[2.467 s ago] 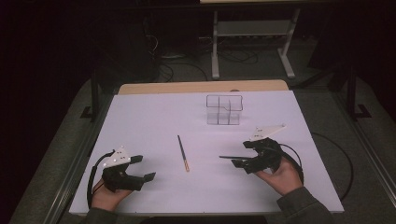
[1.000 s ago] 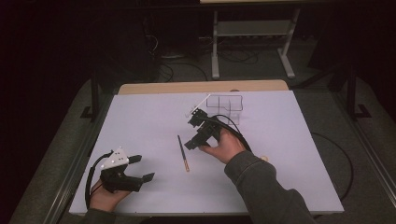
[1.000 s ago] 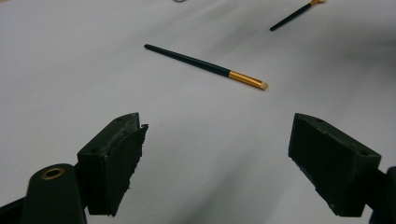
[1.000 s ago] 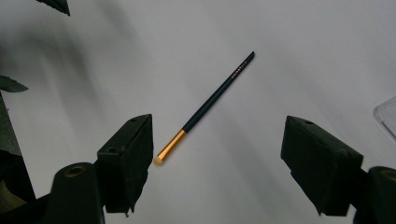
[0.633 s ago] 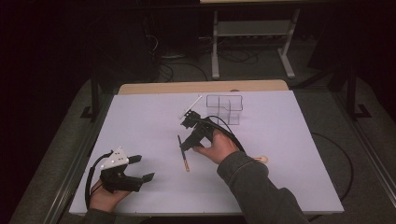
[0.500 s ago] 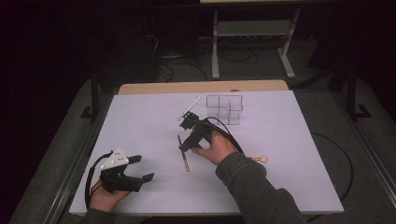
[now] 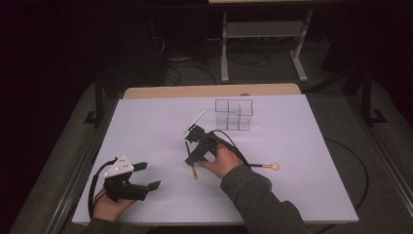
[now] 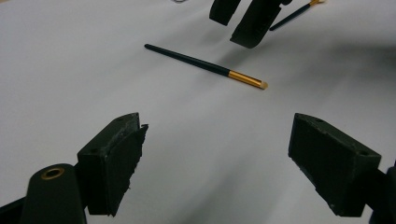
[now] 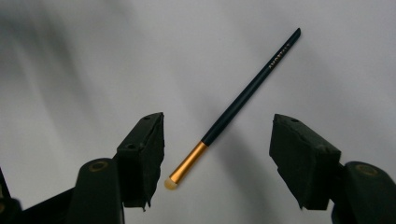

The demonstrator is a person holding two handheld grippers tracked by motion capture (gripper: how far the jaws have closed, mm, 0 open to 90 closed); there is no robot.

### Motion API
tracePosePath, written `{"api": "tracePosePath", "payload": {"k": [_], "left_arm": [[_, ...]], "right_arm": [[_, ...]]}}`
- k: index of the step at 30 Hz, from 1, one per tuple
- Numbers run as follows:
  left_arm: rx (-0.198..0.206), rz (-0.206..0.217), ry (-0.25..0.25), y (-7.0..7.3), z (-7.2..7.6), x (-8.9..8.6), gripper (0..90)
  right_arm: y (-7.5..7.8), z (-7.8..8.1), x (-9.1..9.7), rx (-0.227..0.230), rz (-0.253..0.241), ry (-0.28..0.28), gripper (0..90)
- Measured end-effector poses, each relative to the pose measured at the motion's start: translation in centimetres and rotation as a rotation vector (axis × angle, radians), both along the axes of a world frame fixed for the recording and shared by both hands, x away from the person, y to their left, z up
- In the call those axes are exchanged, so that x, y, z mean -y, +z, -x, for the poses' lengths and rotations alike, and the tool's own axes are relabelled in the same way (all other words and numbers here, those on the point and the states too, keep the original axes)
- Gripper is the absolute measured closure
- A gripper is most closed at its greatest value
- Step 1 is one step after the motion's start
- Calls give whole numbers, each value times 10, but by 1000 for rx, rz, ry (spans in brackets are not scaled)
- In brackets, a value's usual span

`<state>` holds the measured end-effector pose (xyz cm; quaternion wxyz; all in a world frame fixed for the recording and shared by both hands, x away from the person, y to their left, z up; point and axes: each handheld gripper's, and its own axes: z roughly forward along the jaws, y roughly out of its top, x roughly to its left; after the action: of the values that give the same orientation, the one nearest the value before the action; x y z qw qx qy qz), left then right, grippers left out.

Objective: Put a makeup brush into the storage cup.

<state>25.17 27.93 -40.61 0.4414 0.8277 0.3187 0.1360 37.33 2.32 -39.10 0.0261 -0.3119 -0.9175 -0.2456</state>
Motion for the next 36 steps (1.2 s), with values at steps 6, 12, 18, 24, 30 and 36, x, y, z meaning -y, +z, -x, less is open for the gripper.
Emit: {"api": "tracePosePath", "payload": {"k": [6, 12, 18, 24, 30, 36], "left_arm": [[1, 1, 2, 0, 0, 0, 169], [0, -1, -1, 0, 0, 0, 169], [-2, 0, 0, 0, 0, 0, 169], [-2, -1, -1, 0, 0, 0, 169], [-4, 0, -2, 0, 0, 0, 169], [-2, -2, -4, 0, 0, 0, 168]], "right_arm": [[-8, 1, -5, -6, -8, -6, 388], [-16, 2, -8, -5, 5, -10, 438], [-20, 2, -9, 1, 17, -13, 480], [-21, 3, -10, 10, 19, -10, 526], [-22, 2, -11, 16, 33, -2, 552], [-23, 3, -13, 8, 44, -1, 579]]}}
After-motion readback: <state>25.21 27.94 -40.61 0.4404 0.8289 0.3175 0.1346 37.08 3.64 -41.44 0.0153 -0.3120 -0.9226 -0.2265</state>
